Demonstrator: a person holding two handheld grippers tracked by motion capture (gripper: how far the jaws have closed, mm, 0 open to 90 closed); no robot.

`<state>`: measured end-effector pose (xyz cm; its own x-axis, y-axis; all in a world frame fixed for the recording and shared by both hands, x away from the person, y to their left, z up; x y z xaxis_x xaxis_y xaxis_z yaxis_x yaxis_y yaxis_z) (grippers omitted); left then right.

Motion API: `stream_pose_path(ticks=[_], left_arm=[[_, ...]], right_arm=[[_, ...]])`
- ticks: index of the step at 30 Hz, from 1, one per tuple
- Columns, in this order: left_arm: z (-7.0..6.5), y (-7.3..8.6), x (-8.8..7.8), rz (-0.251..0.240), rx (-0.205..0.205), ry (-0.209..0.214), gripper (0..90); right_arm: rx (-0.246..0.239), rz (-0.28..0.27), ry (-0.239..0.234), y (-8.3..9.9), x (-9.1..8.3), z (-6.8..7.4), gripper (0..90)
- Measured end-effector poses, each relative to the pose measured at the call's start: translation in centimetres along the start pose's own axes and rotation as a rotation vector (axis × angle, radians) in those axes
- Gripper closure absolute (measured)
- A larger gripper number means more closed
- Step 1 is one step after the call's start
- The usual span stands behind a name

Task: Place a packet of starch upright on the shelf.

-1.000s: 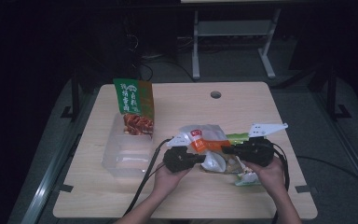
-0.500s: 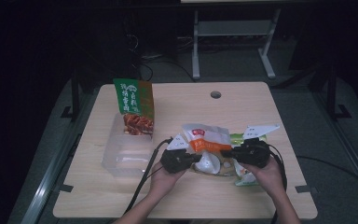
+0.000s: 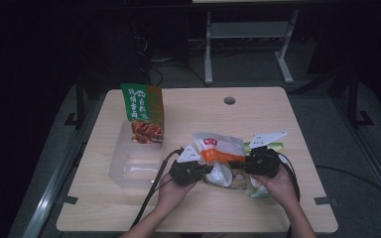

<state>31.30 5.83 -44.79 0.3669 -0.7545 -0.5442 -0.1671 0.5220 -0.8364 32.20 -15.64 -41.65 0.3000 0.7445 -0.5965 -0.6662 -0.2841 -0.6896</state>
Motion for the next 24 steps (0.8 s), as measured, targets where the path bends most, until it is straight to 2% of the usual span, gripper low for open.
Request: stream_pose_path(ticks=[4, 9, 12, 16, 20, 24], left_arm=[[0.0, 0.1, -0.2, 0.001, 0.0, 0.003, 87.6], [0.0, 0.3, -0.8, 0.004, -0.022, -0.001, 72.1], [-0.2, 0.4, -1.3, 0.009, -0.014, -0.008, 65.7], [-0.3, 0.6, -1.9, 0.019, -0.003, -0.021, 58.4], [-0.5, 0.8, -2.7, 0.016, -0.017, -0.027, 53.4], [-1.0, 1.2, -3.2, 0.041, 0.014, -0.029, 48.9]], right_arm=[[0.0, 0.001, -0.009, 0.1, -0.1, -0.1, 88.6], [0.012, -0.003, -0.035, 0.2, -0.4, 0.0, 89.2], [0.01, -0.009, -0.045, 0.1, -0.4, 0.2, 89.4], [0.0, -0.013, -0.052, -0.1, -0.3, 0.8, 89.5], [-0.01, -0.019, -0.051, -0.3, -0.3, 1.1, 89.5], [-0.005, -0.034, -0.046, -0.5, -0.6, 1.1, 89.7]])
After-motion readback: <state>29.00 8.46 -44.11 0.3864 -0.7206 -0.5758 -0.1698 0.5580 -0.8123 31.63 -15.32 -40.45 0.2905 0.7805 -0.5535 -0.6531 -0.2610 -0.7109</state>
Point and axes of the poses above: each handheld gripper's, and its own axes: x roughly forward along the jaws, y roughly out of its underside, z roughly to its left, the point moved 3 cm from there along x, roughly forward along the jaws, and after that the axes turned 15 degrees about x, right-handed, at the moved point
